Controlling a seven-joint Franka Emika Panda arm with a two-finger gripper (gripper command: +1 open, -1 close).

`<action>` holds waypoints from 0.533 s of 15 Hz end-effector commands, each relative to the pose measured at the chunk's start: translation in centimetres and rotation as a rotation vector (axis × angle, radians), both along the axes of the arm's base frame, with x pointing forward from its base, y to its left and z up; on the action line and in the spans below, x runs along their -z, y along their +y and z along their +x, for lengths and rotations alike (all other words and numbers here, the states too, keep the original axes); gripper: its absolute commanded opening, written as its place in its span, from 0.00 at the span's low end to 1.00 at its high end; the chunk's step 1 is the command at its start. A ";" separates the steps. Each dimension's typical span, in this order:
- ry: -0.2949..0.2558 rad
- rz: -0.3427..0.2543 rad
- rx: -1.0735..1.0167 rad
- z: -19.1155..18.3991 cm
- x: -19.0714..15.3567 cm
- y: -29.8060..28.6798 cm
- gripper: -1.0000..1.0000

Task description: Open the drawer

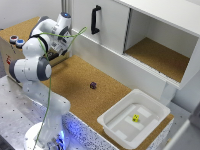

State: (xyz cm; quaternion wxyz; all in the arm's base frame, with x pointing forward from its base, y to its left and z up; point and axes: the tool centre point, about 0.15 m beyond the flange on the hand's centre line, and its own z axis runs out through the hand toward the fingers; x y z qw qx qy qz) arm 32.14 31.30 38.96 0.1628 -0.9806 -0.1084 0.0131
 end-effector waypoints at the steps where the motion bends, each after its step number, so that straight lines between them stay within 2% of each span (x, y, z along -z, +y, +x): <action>1: -0.001 0.039 -0.021 0.6 1.4 0.9 1.00; 6: -0.001 0.039 -0.021 0.6 1.4 0.9 1.00; 7: -0.001 0.009 0.009 0.6 1.0 0.2 1.00; 8: 0.019 0.005 0.028 1.3 1.9 0.2 1.00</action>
